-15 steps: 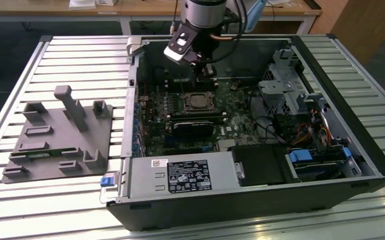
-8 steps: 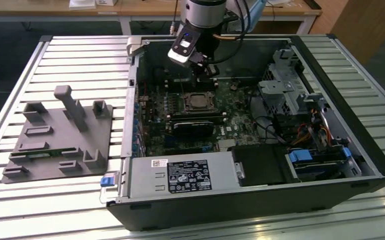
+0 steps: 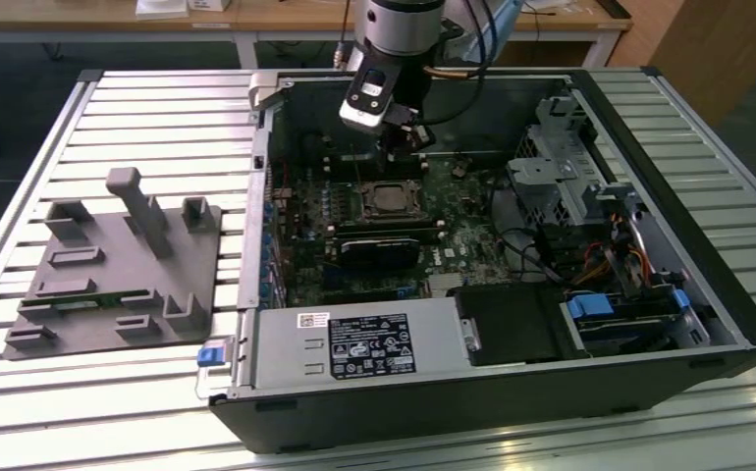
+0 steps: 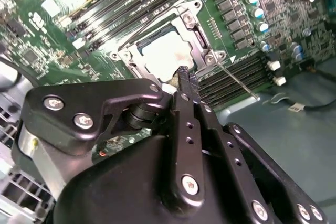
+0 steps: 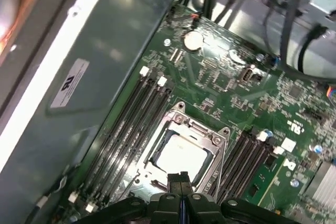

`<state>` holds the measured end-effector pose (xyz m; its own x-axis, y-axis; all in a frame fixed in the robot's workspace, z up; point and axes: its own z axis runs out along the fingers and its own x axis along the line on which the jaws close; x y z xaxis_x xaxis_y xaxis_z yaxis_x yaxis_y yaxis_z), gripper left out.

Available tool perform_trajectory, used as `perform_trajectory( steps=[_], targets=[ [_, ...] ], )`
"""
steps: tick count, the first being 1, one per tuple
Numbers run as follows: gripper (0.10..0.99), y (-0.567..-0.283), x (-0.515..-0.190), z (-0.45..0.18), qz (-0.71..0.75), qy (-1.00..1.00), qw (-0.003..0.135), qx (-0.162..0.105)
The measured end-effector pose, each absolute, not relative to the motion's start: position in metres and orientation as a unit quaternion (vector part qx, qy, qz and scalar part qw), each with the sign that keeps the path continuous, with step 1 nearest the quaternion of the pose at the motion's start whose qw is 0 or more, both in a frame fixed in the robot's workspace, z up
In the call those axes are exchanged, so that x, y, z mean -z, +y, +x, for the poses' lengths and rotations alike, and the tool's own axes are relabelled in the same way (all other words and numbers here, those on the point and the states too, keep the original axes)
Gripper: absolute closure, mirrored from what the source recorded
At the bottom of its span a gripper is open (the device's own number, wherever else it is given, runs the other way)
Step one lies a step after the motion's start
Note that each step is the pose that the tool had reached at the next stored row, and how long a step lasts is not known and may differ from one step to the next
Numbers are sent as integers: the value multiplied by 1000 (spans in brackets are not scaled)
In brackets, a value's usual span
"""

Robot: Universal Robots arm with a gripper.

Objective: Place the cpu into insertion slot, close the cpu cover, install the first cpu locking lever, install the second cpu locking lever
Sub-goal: 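Install the first cpu locking lever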

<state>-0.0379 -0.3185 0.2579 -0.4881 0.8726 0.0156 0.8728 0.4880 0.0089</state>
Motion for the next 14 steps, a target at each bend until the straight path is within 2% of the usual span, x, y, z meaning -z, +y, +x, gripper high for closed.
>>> perform_trajectory(
  steps=[14],
  targets=[
    [980, -319, -255, -38, -409, -912, 6, 6]
  ],
)
